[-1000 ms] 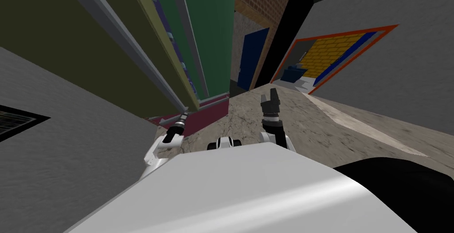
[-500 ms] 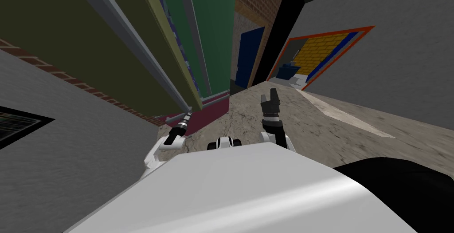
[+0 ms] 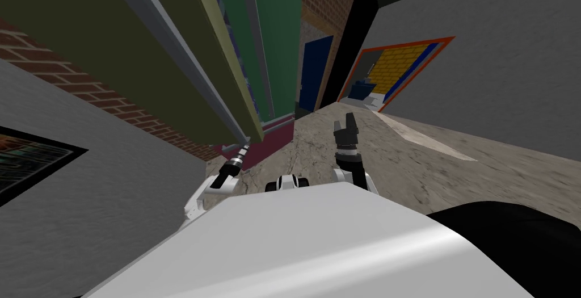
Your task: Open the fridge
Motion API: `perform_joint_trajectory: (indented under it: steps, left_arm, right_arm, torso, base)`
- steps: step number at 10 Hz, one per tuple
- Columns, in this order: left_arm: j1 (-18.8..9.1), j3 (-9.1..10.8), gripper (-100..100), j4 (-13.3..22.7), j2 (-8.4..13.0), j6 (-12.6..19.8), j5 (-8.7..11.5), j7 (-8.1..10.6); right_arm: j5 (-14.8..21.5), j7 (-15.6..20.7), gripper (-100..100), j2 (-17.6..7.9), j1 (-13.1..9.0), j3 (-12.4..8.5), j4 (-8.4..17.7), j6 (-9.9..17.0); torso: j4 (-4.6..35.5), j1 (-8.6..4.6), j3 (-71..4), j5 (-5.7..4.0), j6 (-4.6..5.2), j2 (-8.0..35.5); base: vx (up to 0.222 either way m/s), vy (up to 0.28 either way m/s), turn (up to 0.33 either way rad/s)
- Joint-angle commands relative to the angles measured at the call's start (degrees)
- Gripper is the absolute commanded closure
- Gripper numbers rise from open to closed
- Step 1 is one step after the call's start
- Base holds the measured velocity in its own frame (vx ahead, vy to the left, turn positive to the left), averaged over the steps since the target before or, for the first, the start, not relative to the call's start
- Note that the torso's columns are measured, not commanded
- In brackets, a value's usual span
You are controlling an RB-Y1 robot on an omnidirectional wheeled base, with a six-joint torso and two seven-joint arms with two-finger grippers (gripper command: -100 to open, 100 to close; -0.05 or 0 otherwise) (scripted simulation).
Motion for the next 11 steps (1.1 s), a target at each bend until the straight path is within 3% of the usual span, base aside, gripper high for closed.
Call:
perform_joint_trajectory:
  steps: [1, 3, 6, 10, 11]
  left_arm:
    - [0.85, -1.93, 100, -3.03, 1.77, -1.36, 0.47, -0.16]
    - [1.16, -2.68, 100, -1.48, 1.54, -1.65, 0.46, -0.14]
    - [2.98, -5.76, 100, -3.96, 4.10, -3.31, 0.78, -0.38]
    - [5.03, -9.37, 100, -7.44, 7.57, -5.58, 1.24, -0.62]
    - [5.03, -9.37, 100, -7.44, 7.57, -5.58, 1.24, -0.62]
  right_arm:
    - [0.00, 0.00, 0, 0.00, 0.00, 0.00, 0.00, 0.00]
    - [0.00, 0.00, 0, 0.01, 0.01, 0.00, 0.00, 0.00]
    - [0.00, 0.00, 0, 0.00, 0.01, 0.00, 0.00, 0.00]
    - [0.00, 0.00, 0, 0.00, 0.01, 0.00, 0.00, 0.00]
    - [0.00, 0.00, 0, 0.00, 0.01, -0.01, 0.00, 0.00]
  torso:
    - [0.04, -0.17, 0.07, -0.03, 0.05, 0.08]
    - [0.00, -0.37, -0.07, -0.07, 0.02, -0.15]
    - [-0.39, -0.33, -0.22, 0.16, 0.52, -0.41]
    - [-0.10, 0.02, -0.12, 0.10, 0.03, -0.22]
    - [-0.09, 0.04, -0.16, 0.07, 0.02, -0.26]
  base:
    - [-0.203, 0.230, -0.117]
    - [-0.104, 0.111, -0.026]
    - [-0.097, 0.189, -0.130]
    - [-0.126, 0.261, -0.130]
    - [-0.091, 0.170, -0.051]
